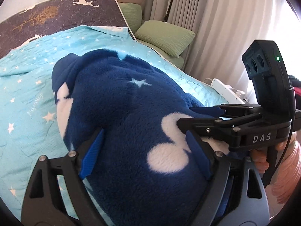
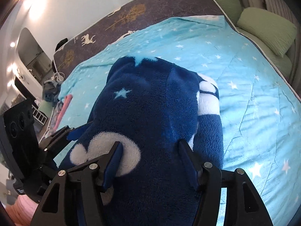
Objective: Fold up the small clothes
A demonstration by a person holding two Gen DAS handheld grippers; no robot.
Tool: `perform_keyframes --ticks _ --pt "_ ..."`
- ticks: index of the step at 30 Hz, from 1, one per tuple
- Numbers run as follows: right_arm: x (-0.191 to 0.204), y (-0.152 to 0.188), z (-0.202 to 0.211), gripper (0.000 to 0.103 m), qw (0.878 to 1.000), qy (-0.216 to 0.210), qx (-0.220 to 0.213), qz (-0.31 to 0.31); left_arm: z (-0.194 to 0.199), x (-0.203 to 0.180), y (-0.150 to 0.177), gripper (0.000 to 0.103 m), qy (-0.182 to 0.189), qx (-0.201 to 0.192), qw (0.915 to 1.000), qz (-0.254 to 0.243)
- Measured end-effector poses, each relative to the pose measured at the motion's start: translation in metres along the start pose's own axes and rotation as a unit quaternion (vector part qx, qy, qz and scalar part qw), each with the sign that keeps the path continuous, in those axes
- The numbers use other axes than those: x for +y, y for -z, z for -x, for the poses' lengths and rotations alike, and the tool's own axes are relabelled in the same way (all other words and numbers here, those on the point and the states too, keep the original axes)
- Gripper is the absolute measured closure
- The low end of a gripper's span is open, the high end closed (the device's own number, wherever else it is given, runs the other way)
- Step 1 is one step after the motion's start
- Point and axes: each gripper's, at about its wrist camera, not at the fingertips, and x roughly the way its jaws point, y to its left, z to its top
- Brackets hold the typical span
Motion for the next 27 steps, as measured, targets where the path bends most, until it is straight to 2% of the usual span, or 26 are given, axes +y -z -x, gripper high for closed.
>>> perform_keyframes --ticks 3,7,10,14,19,23,26,27 --pt "0.002 0.003 0.006 0.040 1.000 -0.004 -0.002 0.000 0.007 -0.006 0.000 0.016 -0.012 -0.005 0.9999 -0.009" --pt "-0.009 0.006 0.029 0.041 0.999 -0.023 -0.017 -0.034 0.022 -0.011 0.000 0.016 -0.030 -0.007 0.9995 0.000" --pt "-0.016 0.012 0.064 0.041 0.997 -0.042 -0.047 -0.048 0.036 -0.010 -0.001 0.016 -0.033 -0.009 0.9993 0.014" --pt "-0.024 0.024 0.089 0.040 0.997 -0.017 -0.067 -0.031 0.055 -0.010 0.000 0.016 -0.031 -0.024 0.9989 0.024" --pt "-0.041 0.034 0.083 0.039 0.996 -0.041 -0.049 -0.059 0.063 -0.011 0.004 0.014 -0.041 -0.031 0.9984 0.022" --pt "-0.026 0.039 0.079 0.039 0.997 -0.055 -0.048 -0.035 0.058 -0.008 0.009 0.013 -0.047 -0.022 0.9984 0.022" --pt "-0.022 0.041 0.061 0.037 0.999 -0.023 -0.012 -0.030 0.041 0.003 0.020 0.000 -0.037 -0.002 0.9980 0.051" --pt "-0.024 0.042 0.054 0.031 0.999 -0.018 -0.001 -0.035 0.032 0.010 0.025 0.000 -0.023 0.009 0.9974 0.068"
